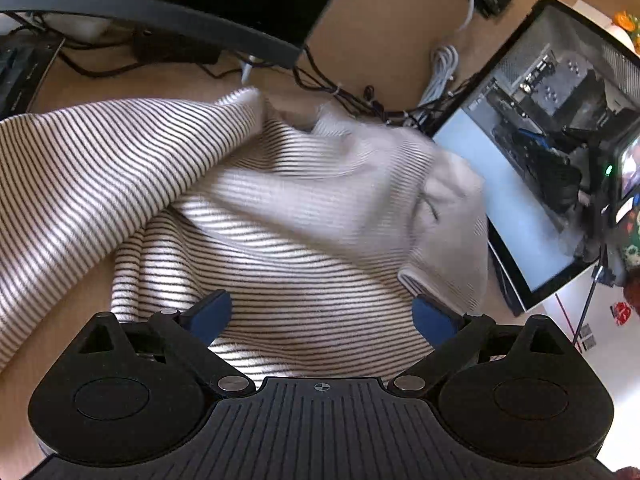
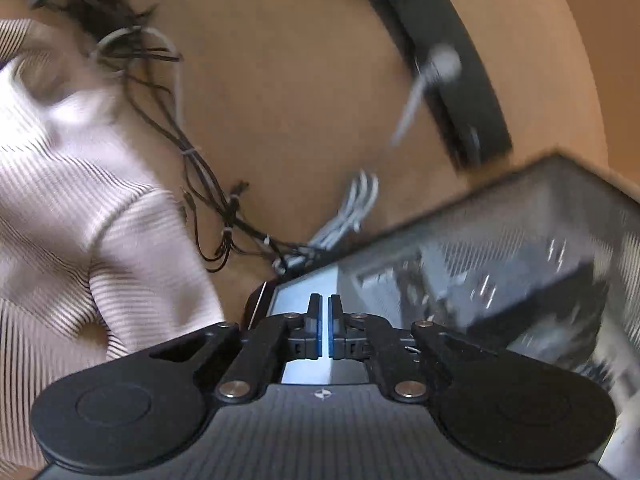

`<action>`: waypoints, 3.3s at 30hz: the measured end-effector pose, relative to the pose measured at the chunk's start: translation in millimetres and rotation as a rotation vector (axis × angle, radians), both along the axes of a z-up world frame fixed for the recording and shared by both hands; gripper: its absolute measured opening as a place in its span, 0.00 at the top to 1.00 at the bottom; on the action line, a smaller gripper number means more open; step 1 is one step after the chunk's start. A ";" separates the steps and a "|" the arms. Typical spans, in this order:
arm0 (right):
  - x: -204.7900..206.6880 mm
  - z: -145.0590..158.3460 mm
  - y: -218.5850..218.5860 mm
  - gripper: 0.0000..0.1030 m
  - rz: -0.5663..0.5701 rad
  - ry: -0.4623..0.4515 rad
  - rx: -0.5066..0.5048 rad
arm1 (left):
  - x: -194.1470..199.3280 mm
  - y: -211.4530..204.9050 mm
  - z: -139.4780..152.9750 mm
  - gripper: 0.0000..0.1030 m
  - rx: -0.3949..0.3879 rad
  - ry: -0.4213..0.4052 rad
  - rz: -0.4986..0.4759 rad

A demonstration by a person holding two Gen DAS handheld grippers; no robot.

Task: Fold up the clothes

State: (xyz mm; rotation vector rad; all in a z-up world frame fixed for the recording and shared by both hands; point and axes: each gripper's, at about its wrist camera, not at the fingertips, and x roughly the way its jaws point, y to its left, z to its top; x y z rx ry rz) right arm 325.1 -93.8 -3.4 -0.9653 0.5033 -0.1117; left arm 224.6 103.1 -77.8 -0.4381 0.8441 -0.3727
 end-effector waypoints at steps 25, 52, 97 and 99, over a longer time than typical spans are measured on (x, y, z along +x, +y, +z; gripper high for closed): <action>-25.3 -68.0 -31.0 0.89 -0.102 0.219 0.624 | 53.0 -20.5 52.8 0.02 0.357 -0.157 0.028; -122.8 -61.6 -43.6 0.53 0.261 0.485 0.929 | 114.6 -49.2 12.0 0.72 0.721 -0.136 0.100; -61.8 -31.3 -10.5 0.53 0.144 0.366 0.890 | 45.0 0.4 13.5 0.57 0.712 -0.156 0.104; -89.6 -31.0 -3.5 0.50 0.157 0.372 0.818 | 53.8 16.5 18.8 0.60 0.743 -0.148 0.214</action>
